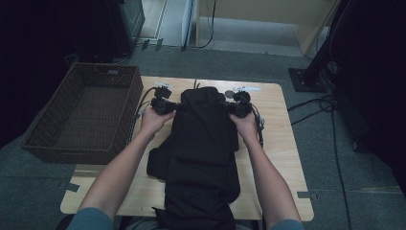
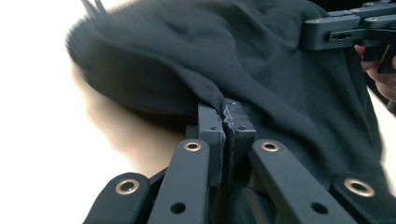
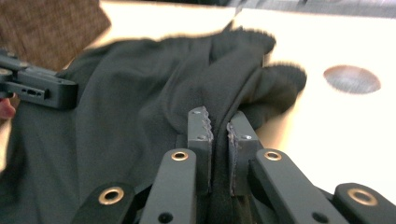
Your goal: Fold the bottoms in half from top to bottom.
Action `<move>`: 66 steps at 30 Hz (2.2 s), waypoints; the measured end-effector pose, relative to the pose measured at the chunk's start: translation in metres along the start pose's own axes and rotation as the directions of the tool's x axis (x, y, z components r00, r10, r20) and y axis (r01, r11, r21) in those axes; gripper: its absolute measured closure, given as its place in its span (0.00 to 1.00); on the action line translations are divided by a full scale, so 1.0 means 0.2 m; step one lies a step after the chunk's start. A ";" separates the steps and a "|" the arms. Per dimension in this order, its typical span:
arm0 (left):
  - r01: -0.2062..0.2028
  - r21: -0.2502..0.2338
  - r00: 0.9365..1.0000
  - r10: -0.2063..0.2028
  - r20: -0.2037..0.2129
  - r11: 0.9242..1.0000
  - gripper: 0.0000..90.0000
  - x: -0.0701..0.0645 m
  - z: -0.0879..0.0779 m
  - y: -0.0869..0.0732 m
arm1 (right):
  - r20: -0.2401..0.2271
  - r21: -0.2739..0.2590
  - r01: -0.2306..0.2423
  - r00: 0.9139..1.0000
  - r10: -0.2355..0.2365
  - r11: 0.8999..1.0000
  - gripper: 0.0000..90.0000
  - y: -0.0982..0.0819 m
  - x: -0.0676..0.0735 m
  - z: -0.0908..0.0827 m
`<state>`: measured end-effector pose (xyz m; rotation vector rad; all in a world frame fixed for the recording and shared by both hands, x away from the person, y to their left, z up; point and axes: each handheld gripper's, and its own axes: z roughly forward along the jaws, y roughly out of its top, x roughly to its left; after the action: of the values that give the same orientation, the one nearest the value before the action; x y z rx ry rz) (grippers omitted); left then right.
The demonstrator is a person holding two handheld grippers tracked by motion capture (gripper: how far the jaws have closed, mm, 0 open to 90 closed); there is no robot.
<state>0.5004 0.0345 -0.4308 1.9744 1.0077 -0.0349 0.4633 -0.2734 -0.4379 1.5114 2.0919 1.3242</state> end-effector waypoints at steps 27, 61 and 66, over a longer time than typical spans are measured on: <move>-0.168 -0.021 0.986 0.168 -0.015 0.986 0.96 -0.23 -0.24 -0.30 | -0.060 -0.063 0.126 0.990 -0.130 0.990 0.91 -0.18 0.24 -0.28; -0.061 0.072 0.993 0.069 -0.101 0.996 0.92 0.04 0.22 -0.37 | 0.038 0.095 0.005 0.999 -0.009 0.995 0.88 -0.40 -0.02 0.10; -0.016 0.070 0.988 0.026 -0.149 0.997 0.92 0.08 0.25 -0.30 | 0.088 0.069 -0.059 0.995 0.053 0.996 0.88 -0.31 -0.05 0.21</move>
<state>0.4888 0.0250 -0.5095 2.0741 1.0951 0.0934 0.4547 -0.2640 -0.5129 1.6372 2.0781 1.1925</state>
